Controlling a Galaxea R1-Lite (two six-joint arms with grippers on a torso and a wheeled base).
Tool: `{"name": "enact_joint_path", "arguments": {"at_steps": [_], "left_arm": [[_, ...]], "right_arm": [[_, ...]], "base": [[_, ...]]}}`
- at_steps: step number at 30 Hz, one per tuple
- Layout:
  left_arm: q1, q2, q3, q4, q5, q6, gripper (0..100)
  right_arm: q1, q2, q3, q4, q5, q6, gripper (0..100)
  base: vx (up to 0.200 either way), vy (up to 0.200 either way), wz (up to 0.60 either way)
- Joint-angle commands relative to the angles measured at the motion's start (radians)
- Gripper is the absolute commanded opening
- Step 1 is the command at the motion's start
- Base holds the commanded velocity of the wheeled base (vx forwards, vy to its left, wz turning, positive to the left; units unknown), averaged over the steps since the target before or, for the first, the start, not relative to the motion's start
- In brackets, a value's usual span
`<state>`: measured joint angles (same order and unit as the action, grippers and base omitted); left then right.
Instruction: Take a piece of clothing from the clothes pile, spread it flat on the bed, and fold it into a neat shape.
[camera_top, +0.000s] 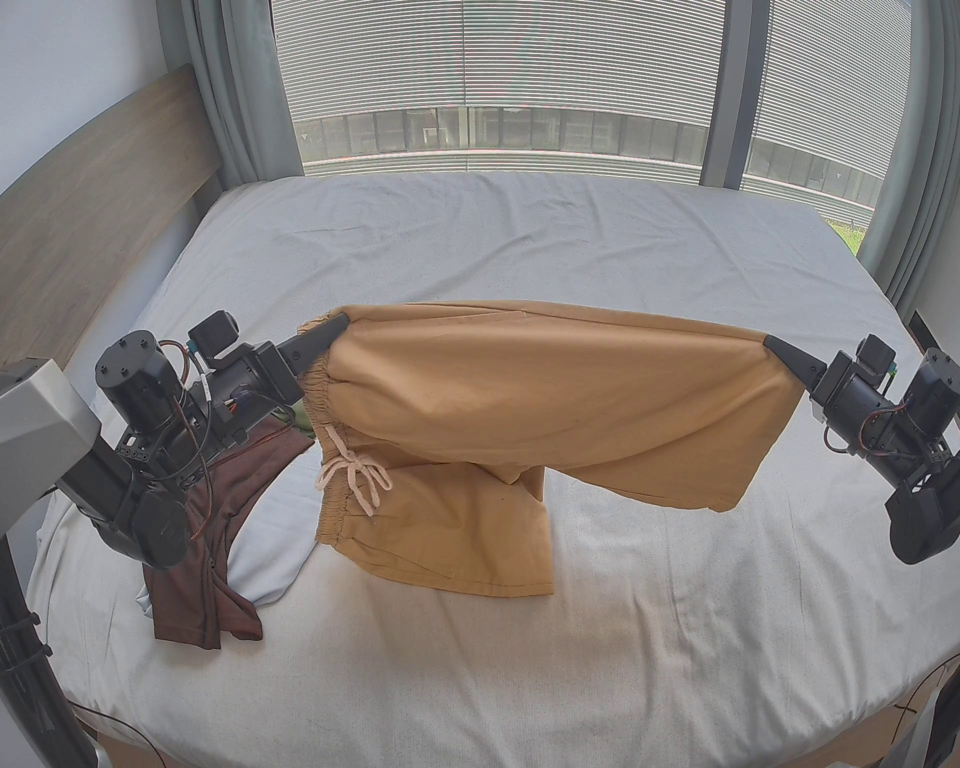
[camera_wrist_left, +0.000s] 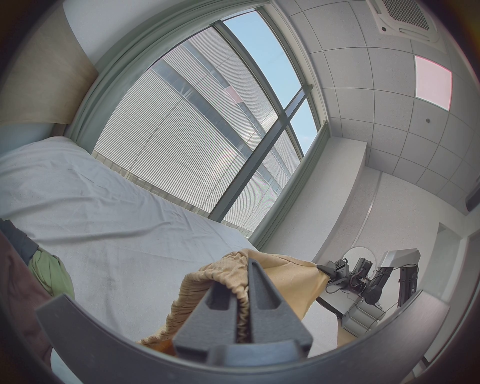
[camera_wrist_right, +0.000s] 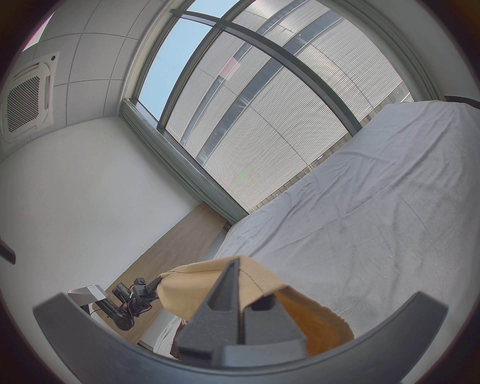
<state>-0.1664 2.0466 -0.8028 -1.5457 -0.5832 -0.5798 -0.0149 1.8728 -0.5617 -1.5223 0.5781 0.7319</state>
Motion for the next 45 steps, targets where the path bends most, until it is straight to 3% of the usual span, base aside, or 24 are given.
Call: {"name": "enact_joint_path", "arguments": {"at_steps": [1,11,19,29,45], "left_arm": [[0.016,0.001,0.007,-0.001,0.002,-0.003,0],[0.007,0.098,-0.056,-0.001,0.008,0.001,0],[-0.010,0.195,-0.159,0.001,0.082,-0.002,0],[-0.012,0.265,-0.248,0.001,0.098,-0.008,0],[-0.019,0.417,-0.501,0.026,0.169,-0.011,0]], "right_arm": [[0.000,0.037,-0.015,0.007,0.000,-0.005,0],[0.004,0.195,-0.092,-0.001,0.000,-0.066,0],[0.021,0.267,-0.179,0.004,-0.001,-0.068,0],[0.019,0.356,-0.277,0.010,-0.001,-0.068,0],[0.019,0.486,-0.515,0.079,-0.001,-0.068,0]], "base": [[0.000,0.000,0.00],[0.000,0.000,0.00],[0.000,0.000,0.00],[0.000,0.000,0.00],[0.000,0.000,0.00]]}}
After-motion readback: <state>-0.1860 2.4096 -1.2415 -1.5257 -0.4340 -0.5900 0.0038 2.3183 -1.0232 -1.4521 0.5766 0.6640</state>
